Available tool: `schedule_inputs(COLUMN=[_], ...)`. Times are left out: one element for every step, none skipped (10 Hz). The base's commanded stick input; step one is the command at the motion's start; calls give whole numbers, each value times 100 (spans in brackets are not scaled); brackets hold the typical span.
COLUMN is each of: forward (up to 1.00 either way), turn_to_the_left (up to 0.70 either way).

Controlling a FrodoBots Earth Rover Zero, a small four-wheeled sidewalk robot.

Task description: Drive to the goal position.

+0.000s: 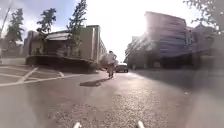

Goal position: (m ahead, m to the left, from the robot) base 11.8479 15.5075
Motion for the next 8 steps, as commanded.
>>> schedule_inputs(forward=[70,70,70,70,70,70,70,70], turn_to_the_left=[4,0,0,0,0,0,0,0])
